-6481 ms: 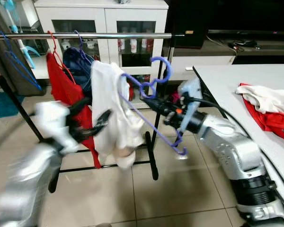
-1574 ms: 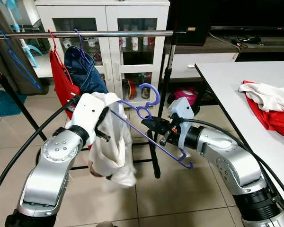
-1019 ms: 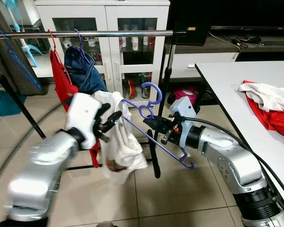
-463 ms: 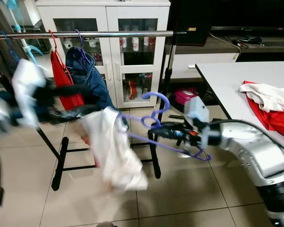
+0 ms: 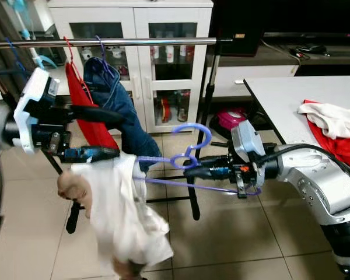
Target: Hang hanger
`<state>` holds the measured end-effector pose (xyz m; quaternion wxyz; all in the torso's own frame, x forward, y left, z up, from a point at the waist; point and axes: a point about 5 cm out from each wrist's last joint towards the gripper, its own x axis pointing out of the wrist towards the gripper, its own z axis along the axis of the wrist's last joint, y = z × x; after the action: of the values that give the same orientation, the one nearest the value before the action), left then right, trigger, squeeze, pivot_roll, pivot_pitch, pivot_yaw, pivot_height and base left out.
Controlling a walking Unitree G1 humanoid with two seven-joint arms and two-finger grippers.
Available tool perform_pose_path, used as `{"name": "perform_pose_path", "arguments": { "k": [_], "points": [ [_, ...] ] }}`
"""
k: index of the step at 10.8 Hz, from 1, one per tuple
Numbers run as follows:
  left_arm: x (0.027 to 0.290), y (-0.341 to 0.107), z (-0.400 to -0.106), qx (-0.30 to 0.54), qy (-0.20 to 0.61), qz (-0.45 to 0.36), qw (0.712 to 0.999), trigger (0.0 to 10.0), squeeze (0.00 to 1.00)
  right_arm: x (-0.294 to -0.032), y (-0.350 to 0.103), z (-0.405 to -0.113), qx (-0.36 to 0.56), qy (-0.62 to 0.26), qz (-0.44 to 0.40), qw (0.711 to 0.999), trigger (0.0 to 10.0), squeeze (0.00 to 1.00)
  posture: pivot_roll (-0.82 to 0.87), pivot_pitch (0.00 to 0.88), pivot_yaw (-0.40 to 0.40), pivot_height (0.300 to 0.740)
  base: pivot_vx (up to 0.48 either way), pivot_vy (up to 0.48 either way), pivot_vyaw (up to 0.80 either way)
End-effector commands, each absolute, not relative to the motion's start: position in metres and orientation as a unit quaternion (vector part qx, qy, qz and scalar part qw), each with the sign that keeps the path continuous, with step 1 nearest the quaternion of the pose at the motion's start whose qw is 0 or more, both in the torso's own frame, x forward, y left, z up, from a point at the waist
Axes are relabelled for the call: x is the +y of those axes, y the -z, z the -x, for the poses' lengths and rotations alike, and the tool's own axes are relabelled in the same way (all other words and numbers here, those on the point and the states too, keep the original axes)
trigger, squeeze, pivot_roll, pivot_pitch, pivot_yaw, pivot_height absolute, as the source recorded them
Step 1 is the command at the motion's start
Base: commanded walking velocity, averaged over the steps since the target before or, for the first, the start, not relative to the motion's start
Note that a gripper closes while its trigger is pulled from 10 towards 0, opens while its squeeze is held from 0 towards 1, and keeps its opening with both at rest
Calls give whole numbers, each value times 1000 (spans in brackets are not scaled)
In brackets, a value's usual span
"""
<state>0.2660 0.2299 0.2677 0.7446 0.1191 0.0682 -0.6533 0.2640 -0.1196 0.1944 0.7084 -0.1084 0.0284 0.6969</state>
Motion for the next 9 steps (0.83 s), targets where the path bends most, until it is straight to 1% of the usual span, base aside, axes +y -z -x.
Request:
{"name": "perform_pose_path", "arguments": {
  "k": [1,2,3,4,6,7,8,9],
  "points": [
    [228,-271,-265,75,673,-119,726,10000,388,-117,-204,-264,7,-709,119,695,10000,0,27,0,39,740,0,0,0],
    [229,-269,-263,89,691,-117,708,10000,0,-117,-204,-265,8,-712,121,692,10000,0,26,0,39,740,0,0,0],
    [235,-261,-259,116,692,-136,699,10000,0,-117,-204,-265,8,-713,122,691,10000,0,26,0,37,740,0,0,0],
    [242,-252,-257,134,683,-170,697,10000,0,-117,-204,-265,7,-715,122,688,10000,0,27,0,34,740,0,0,0],
    [247,-241,-260,146,677,-189,696,9804,0,-116,-205,-264,5,-722,121,681,10000,0,26,0,31,740,0,0,0],
    [246,-239,-261,144,681,-192,692,6392,0,-115,-205,-264,4,-724,120,680,10000,0,25,0,31,740,0,0,0],
    [238,-235,-265,140,691,-204,679,0,0,-113,-205,-264,3,-725,120,678,10000,0,20,0,31,740,0,0,0],
    [228,-235,-268,137,700,-213,667,0,0,-112,-205,-263,3,-726,121,677,10000,0,16,0,33,740,0,0,0]
  ]
}}
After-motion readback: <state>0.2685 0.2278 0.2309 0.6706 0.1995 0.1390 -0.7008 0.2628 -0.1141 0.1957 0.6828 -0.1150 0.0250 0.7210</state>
